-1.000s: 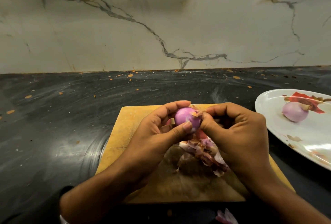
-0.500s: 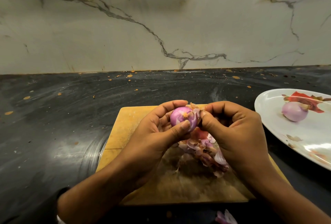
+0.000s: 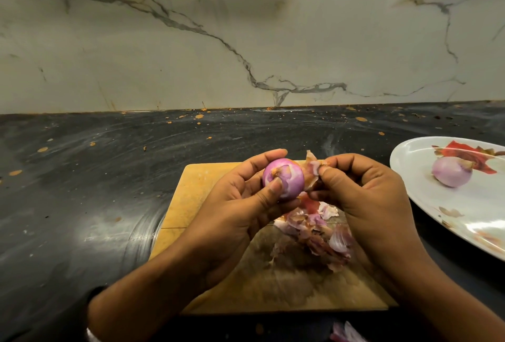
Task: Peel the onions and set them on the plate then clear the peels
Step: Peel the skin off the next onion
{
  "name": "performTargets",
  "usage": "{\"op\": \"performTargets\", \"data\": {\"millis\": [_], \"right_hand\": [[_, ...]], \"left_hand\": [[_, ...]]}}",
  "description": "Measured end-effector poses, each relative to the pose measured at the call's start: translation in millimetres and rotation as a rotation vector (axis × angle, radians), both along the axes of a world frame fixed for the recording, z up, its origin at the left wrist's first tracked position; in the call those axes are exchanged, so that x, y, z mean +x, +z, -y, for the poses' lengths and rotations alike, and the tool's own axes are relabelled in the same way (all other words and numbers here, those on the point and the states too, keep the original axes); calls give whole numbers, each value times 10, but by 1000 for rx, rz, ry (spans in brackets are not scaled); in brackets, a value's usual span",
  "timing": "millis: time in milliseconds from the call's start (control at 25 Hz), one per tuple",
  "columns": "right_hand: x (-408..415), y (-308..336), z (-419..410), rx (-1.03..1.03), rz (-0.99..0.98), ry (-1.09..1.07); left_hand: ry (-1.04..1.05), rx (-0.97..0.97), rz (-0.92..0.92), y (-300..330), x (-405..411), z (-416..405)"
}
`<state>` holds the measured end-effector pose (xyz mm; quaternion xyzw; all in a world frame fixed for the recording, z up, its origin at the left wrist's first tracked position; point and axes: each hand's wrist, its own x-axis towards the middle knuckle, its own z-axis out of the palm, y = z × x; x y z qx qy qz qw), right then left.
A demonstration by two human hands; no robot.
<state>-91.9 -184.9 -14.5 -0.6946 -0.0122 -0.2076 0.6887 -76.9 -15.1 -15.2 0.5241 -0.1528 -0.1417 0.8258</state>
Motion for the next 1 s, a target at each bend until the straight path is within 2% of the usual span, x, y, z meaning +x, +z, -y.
{"op": "performTargets", "data": {"millis": [320, 760, 1000], "right_hand": [[36, -36, 55, 103, -110, -41], [-39, -12, 31, -104, 8, -23], [-6, -40, 49, -112, 27, -49]], "left_hand": [[-2, -1, -34, -3, 5, -4], [-22, 25, -23, 20, -29, -1], [-35, -15, -43, 30, -31, 8]]}}
